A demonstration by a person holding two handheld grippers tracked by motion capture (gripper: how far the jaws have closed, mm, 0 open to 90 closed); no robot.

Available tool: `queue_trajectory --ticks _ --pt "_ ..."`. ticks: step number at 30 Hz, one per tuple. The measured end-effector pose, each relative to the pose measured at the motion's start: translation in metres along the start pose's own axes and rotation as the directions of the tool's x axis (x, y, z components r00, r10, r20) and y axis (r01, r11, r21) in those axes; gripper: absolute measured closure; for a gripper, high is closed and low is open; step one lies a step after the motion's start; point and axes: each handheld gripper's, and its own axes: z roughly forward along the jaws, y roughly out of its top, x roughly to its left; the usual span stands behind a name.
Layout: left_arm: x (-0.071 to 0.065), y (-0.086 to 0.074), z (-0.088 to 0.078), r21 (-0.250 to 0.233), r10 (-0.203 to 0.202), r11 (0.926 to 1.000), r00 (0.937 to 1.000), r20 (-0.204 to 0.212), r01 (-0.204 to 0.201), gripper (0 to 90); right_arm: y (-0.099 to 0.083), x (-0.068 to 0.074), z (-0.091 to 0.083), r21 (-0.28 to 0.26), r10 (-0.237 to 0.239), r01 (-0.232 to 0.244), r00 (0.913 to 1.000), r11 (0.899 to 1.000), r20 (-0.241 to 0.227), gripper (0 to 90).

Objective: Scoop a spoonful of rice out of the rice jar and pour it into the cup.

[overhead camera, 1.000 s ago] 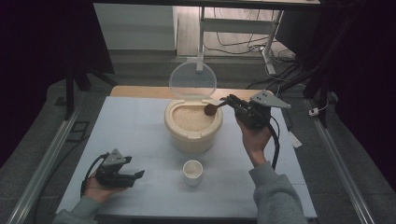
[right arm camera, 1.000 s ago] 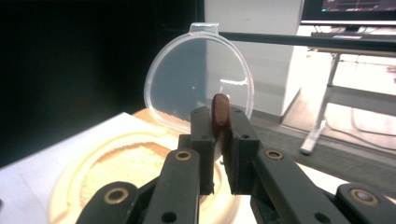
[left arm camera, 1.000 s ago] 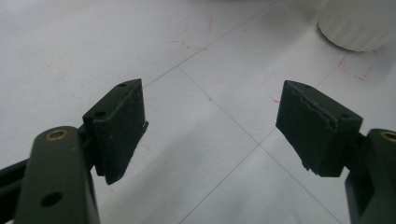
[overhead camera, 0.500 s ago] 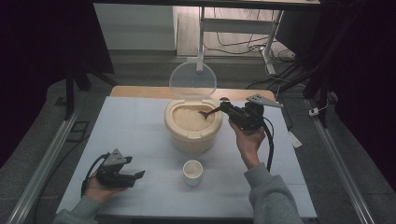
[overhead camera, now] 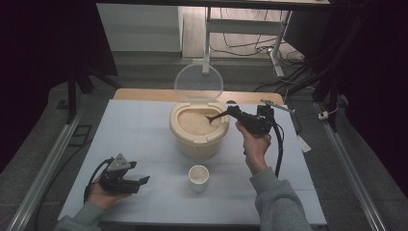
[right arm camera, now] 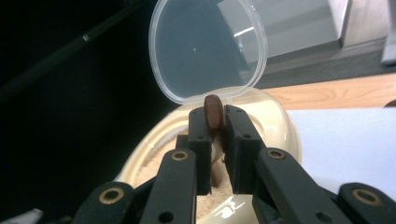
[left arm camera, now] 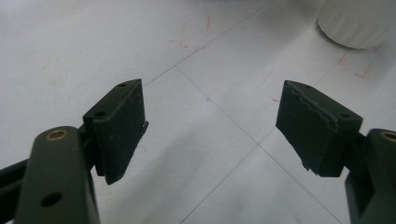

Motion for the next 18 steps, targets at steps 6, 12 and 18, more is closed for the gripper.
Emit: queue_trajectory --ticks 6,12,18 --pt "0.000 0.000 0.000 0.001 0.001 1.0000 1.0000 -0.001 -0.001 23.4 -0.002 -0.007 -0.001 -0.005 0.074 -0.074 0.9971 0.997 -0.022 82.8" --pt "0.000 0.000 0.000 -0.001 0.001 1.0000 1.0000 -0.002 -0.001 23.4 -0.004 -0.020 -0.003 -0.016 0.202 -0.203 0.9770 0.979 -0.069 83.2" --pt "0.000 0.000 0.000 0.000 0.002 1.0000 1.0000 -0.002 -0.002 23.4 -0.006 -0.023 -0.005 -0.014 0.227 -0.229 0.9703 0.973 -0.082 83.3"
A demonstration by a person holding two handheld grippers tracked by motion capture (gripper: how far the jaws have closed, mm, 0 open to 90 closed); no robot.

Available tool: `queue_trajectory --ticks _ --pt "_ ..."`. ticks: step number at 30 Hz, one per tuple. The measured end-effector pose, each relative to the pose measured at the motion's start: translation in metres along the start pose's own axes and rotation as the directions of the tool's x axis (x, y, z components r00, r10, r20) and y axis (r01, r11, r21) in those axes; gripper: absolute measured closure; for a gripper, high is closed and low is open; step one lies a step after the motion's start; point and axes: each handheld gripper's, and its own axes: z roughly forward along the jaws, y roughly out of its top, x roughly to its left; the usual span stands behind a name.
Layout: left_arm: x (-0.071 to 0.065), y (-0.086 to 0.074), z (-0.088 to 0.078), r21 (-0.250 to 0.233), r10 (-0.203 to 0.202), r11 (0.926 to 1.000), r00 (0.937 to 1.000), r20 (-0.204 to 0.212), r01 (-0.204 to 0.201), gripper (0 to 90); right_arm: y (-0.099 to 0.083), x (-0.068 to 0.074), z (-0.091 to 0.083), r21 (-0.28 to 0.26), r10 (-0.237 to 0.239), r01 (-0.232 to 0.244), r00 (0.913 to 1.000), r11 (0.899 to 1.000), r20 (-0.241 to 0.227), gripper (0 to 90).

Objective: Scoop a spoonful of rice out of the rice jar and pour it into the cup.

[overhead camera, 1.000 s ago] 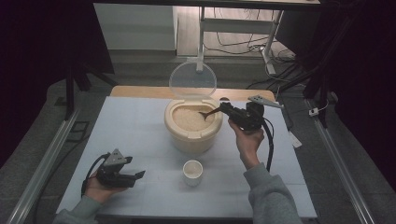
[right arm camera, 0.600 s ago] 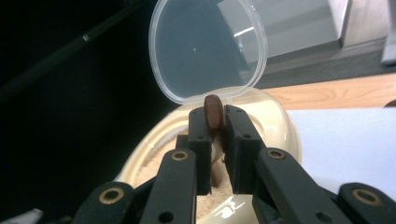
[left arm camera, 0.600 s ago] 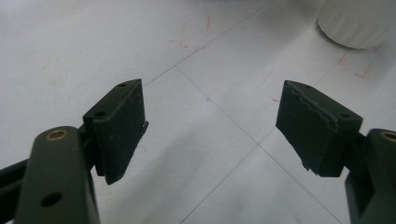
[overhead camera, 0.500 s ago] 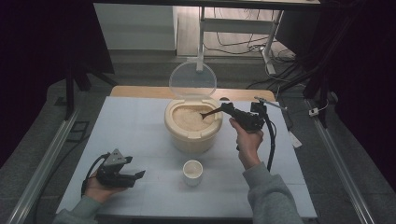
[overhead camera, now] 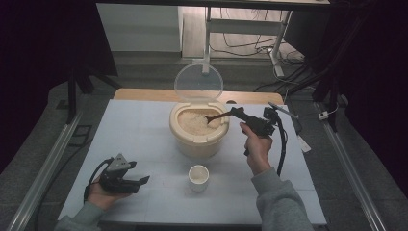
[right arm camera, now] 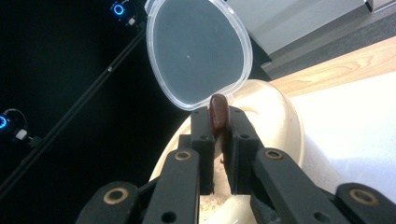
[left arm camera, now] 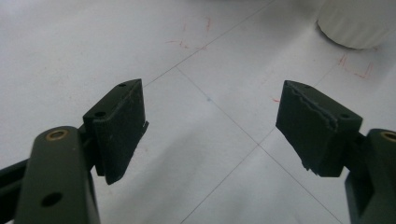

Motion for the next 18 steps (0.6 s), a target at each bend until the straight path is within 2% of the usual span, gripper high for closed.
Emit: queue_trajectory --ticks 4,18 --pt "0.0006 -0.0001 -0.0001 -0.001 -0.001 1.0000 1.0000 0.000 0.001 23.4 0.0006 -0.0017 -0.0013 -0.010 0.033 -0.033 0.9994 0.999 -0.011 83.2" --pt "0.0006 -0.0001 0.0001 0.002 0.000 1.0000 1.0000 0.000 0.000 23.4 0.0022 -0.0064 -0.0087 -0.031 0.087 -0.088 0.9956 0.996 -0.036 83.2"
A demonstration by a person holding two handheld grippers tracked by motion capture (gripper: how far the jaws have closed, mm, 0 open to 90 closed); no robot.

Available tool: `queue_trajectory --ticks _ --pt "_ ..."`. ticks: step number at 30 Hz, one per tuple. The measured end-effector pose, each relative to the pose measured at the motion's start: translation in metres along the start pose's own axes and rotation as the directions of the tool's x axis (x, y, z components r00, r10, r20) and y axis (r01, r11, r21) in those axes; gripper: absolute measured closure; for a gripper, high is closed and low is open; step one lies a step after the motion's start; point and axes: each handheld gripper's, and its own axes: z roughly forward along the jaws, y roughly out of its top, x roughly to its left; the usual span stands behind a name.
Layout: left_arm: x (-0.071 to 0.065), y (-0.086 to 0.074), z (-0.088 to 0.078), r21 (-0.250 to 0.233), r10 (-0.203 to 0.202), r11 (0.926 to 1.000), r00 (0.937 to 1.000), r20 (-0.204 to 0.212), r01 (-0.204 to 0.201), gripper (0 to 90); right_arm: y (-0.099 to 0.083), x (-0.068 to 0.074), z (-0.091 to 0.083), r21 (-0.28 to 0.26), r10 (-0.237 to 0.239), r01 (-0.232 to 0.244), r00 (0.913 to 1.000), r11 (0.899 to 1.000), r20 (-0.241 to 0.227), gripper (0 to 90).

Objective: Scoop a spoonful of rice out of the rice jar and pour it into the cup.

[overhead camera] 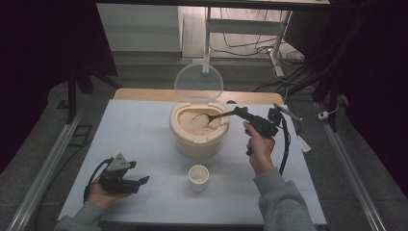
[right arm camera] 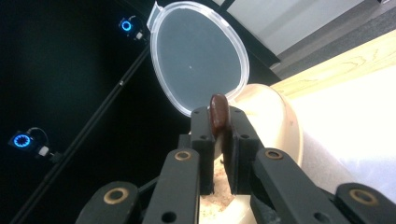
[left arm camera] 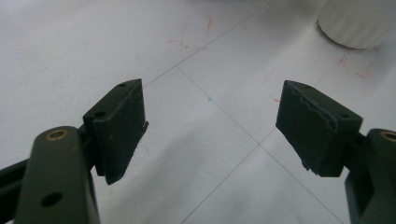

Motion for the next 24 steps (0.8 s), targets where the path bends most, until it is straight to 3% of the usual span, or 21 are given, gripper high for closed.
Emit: queue_trajectory --ticks 15,24 --pt "0.000 0.000 0.000 0.001 0.002 1.0000 1.0000 -0.002 -0.002 23.4 0.000 -0.011 -0.008 -0.015 0.101 -0.102 0.9938 0.995 -0.046 83.2" --pt "0.000 0.000 0.001 0.005 0.006 1.0000 1.0000 -0.005 -0.006 23.3 0.002 -0.008 -0.012 -0.015 0.095 -0.096 0.9940 0.995 -0.054 83.2"
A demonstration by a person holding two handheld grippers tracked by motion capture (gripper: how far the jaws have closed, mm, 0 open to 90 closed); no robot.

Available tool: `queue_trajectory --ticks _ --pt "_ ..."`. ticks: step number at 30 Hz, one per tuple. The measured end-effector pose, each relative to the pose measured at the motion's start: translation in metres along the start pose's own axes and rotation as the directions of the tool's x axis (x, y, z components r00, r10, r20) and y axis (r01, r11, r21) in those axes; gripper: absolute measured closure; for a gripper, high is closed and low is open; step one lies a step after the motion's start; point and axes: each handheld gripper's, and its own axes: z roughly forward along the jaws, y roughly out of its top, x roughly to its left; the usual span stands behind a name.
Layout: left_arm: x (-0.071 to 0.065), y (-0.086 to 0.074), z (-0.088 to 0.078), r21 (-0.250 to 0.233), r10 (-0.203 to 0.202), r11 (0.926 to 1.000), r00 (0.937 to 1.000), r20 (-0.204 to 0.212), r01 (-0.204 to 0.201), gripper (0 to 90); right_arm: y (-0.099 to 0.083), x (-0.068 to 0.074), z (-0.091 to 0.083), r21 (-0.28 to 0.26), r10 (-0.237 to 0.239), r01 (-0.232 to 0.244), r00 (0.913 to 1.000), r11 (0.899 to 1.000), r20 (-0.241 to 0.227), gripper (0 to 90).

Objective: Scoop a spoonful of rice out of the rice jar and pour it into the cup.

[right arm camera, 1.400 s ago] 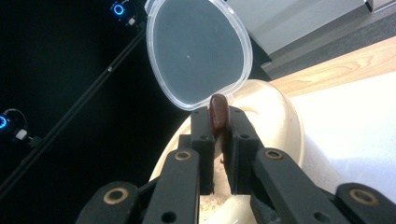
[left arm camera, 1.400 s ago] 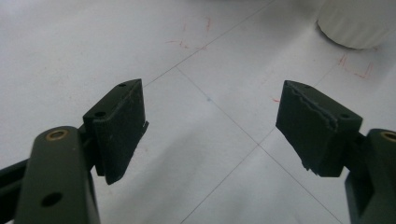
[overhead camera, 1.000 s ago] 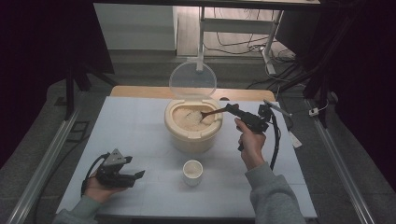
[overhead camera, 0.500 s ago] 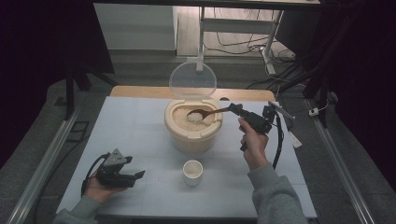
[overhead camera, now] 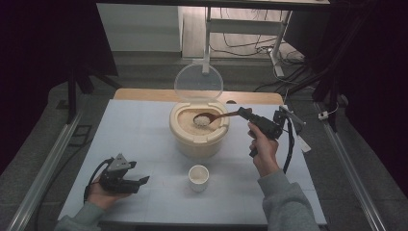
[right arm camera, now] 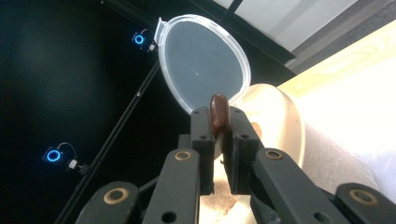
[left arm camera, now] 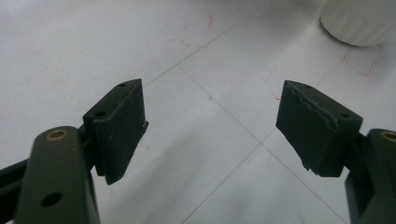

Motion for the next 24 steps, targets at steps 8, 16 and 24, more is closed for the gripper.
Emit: queue_trajectory --ticks 8,16,24 --pt "0.000 0.000 0.000 -0.001 0.000 1.0000 1.0000 0.000 0.000 23.4 0.001 0.003 -0.004 0.001 -0.003 0.003 1.0000 1.000 -0.008 83.2" --pt "0.000 0.000 0.000 0.002 0.001 1.0000 1.0000 0.000 -0.001 23.3 0.001 0.008 -0.010 0.017 0.003 -0.002 0.9996 1.000 -0.027 83.2" --pt "-0.001 0.000 0.000 0.001 0.002 1.0000 1.0000 0.000 -0.002 23.3 -0.001 0.016 -0.018 0.043 0.004 -0.002 0.9991 0.999 -0.042 83.2"
